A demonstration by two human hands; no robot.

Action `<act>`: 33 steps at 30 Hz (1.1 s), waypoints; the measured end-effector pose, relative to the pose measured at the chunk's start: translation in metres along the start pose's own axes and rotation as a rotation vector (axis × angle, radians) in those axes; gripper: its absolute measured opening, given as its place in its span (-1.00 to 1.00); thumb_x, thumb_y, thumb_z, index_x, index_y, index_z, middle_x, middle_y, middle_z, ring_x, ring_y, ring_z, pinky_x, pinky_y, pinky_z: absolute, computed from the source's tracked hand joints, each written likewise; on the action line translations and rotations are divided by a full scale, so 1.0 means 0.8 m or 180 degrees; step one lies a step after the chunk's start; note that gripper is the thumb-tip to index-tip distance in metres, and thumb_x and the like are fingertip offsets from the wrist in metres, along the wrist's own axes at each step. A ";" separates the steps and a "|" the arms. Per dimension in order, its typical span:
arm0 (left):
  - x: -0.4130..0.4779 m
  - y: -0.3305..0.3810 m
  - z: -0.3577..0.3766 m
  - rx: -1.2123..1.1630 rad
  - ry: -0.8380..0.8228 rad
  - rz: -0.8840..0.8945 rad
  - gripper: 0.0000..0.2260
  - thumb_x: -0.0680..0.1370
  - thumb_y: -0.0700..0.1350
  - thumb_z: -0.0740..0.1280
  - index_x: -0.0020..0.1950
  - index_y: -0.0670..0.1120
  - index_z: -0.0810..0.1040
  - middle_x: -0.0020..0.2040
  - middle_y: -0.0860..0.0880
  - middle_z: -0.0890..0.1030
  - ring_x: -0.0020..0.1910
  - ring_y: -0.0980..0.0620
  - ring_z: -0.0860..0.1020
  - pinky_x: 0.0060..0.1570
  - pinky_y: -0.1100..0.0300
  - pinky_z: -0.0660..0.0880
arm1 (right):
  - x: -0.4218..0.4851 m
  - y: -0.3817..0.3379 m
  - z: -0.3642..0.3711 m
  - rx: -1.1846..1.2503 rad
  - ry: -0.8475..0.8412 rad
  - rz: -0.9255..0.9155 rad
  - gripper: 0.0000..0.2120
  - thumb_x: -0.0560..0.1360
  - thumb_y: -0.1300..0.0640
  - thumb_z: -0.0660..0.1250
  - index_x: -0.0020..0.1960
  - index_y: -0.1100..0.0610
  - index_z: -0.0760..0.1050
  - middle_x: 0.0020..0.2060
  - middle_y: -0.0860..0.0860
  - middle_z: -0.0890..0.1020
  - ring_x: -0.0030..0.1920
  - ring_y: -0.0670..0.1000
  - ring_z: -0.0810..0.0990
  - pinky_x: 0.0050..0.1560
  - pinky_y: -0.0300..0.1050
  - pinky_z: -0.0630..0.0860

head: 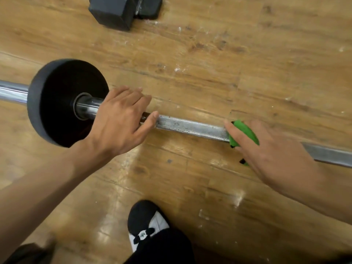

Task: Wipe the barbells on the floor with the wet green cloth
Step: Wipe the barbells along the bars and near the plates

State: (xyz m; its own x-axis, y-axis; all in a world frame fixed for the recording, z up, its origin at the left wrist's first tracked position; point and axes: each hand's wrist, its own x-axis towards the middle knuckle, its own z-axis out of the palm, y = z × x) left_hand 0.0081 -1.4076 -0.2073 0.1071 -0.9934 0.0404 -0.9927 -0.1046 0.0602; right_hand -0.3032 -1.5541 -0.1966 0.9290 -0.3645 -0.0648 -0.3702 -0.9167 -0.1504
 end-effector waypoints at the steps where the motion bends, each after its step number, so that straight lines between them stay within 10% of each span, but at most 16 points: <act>1: -0.006 0.002 0.000 -0.0042 0.0022 0.0028 -0.54 0.70 0.09 0.13 0.23 -0.26 0.60 0.13 -0.23 0.67 0.32 -0.25 0.58 0.33 -0.15 0.39 | 0.011 -0.014 0.005 0.0052 0.0064 -0.0031 -0.44 0.55 0.10 0.38 0.51 0.25 0.43 0.01 0.25 0.54 -0.25 0.25 0.57 -0.41 -0.08 0.31; 7: -0.044 0.011 -0.006 -0.0112 0.0235 0.0003 -0.50 0.72 0.06 0.12 0.41 -0.31 0.53 0.28 -0.28 0.63 0.37 -0.23 0.56 0.36 -0.20 0.41 | 0.100 -0.107 0.024 0.0418 -0.0070 -0.0243 -0.44 0.74 -0.06 -0.02 0.69 0.07 -0.02 0.38 0.12 0.35 0.12 0.18 0.54 -0.20 0.06 0.39; 12: -0.079 0.028 -0.006 -0.0044 0.0392 -0.0138 -0.47 0.71 0.09 0.12 0.46 -0.30 0.50 0.37 -0.28 0.58 0.48 -0.18 0.48 0.44 -0.15 0.34 | 0.023 -0.057 0.029 0.0880 -0.0338 -0.0404 -0.43 0.68 0.00 0.11 0.66 0.03 0.10 0.21 0.08 0.42 -0.38 -0.05 0.37 -0.58 -0.04 0.44; 16: -0.101 0.029 -0.008 -0.0049 0.0328 -0.0001 -0.48 0.70 0.07 0.17 0.45 -0.32 0.51 0.37 -0.27 0.58 0.48 -0.18 0.47 0.45 -0.17 0.36 | -0.086 0.015 0.071 0.1035 -0.1194 0.0090 -0.26 0.65 -0.04 0.16 0.68 -0.19 -0.19 0.51 -0.04 0.27 0.24 0.14 0.58 0.04 0.14 0.62; 22: -0.112 0.041 -0.006 -0.0051 0.0105 0.0017 -0.46 0.71 0.08 0.15 0.45 -0.34 0.50 0.37 -0.29 0.58 0.50 -0.21 0.45 0.45 -0.14 0.33 | -0.022 -0.091 0.022 0.0675 0.0075 -0.0150 -0.43 0.55 0.09 0.36 0.49 0.30 0.42 0.01 0.23 0.57 -0.33 0.07 0.50 -0.52 -0.15 0.27; 27: -0.139 0.045 -0.008 0.0005 -0.0031 -0.0024 -0.46 0.72 0.08 0.14 0.46 -0.34 0.48 0.37 -0.30 0.58 0.49 -0.23 0.46 0.42 -0.16 0.35 | 0.026 -0.173 0.049 0.0648 -0.0063 -0.0274 -0.46 0.62 0.04 0.21 0.54 0.25 0.36 0.12 0.22 0.57 -0.09 0.20 0.63 -0.35 -0.07 0.30; 33: -0.151 0.043 0.002 -0.0241 0.0228 0.0081 -0.49 0.70 0.04 0.22 0.46 -0.34 0.48 0.41 -0.29 0.55 0.52 -0.24 0.42 0.39 -0.19 0.41 | -0.075 -0.094 0.034 0.0403 -0.0448 -0.0675 0.05 0.27 0.35 0.63 0.63 0.22 0.18 0.32 0.26 0.42 0.12 0.31 0.60 -0.20 0.15 0.68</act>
State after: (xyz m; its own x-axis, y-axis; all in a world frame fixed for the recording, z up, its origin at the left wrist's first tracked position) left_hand -0.0393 -1.2911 -0.2118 0.0882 -0.9896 0.1139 -0.9884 -0.0728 0.1332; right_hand -0.3315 -1.4588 -0.2085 0.9792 -0.1322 -0.1537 -0.1733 -0.9391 -0.2966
